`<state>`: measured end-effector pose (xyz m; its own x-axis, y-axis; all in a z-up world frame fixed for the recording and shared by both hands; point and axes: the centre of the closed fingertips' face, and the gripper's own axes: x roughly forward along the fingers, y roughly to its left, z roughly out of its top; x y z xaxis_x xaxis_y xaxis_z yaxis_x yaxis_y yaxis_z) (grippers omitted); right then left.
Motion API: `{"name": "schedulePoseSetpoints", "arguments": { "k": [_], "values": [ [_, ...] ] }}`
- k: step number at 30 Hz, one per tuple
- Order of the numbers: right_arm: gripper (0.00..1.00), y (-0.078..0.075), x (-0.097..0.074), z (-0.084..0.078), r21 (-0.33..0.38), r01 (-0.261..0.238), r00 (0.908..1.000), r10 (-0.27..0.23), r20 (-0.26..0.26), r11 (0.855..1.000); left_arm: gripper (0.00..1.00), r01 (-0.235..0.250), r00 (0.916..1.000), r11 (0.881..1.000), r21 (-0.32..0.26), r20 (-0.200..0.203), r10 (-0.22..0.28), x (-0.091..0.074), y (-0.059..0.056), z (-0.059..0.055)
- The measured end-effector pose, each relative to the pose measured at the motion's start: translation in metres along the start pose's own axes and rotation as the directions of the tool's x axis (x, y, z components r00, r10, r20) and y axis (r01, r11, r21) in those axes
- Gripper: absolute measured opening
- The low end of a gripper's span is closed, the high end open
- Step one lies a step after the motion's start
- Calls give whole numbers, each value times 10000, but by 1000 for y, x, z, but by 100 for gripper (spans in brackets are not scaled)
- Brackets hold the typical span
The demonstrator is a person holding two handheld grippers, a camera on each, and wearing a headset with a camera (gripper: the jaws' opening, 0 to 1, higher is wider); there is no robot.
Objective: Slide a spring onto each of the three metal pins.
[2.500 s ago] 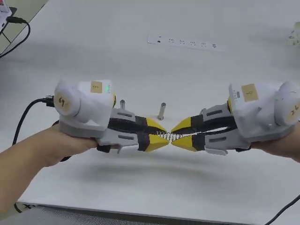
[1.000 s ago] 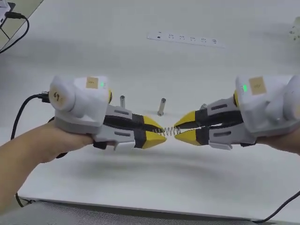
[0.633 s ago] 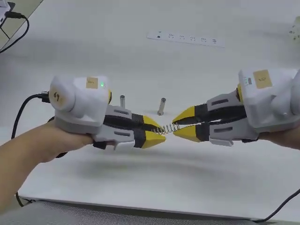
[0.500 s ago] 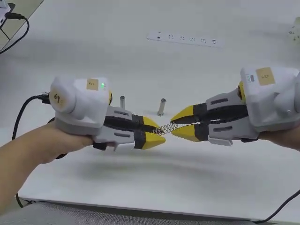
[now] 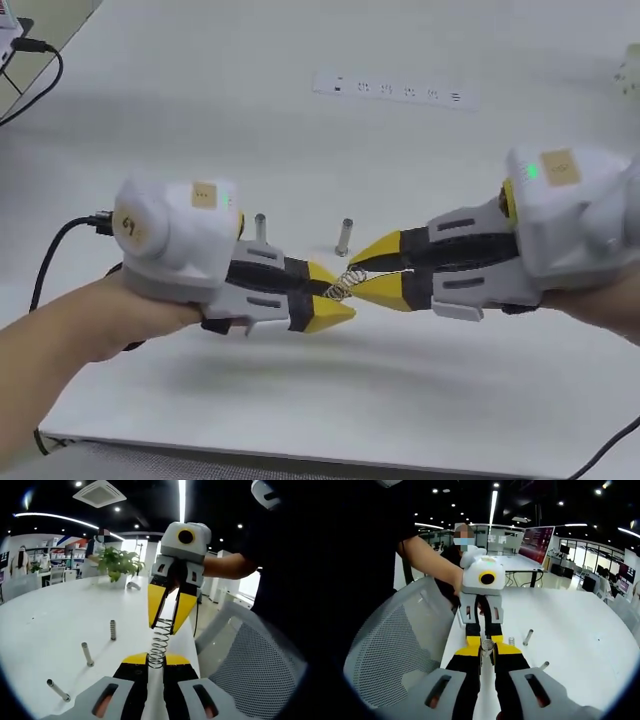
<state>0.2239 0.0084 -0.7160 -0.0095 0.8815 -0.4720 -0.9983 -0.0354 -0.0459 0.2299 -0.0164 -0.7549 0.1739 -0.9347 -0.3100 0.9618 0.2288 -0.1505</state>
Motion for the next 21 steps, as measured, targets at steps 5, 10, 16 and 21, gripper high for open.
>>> {"name": "schedulePoseSetpoints", "arguments": {
  "k": [5,10,16,21],
  "values": [
    [7,-1,1,0,161,65,9999,-66,97,9998,2,-20,10000,9999,102,-85,21,1,0,-1],
    [7,-1,2,7,519,91,9985,-119,543,9986,2,62,10000,9999,98,77,-63,3,-1,4],
    [7,-4,7,12,446,123,9974,-154,697,9989,2,71,10000,9998,191,2,-71,6,0,4],
    [7,-4,8,13,465,152,9963,-191,841,9988,2,79,10000,9997,235,-31,-78,3,1,3]
  ]
}}
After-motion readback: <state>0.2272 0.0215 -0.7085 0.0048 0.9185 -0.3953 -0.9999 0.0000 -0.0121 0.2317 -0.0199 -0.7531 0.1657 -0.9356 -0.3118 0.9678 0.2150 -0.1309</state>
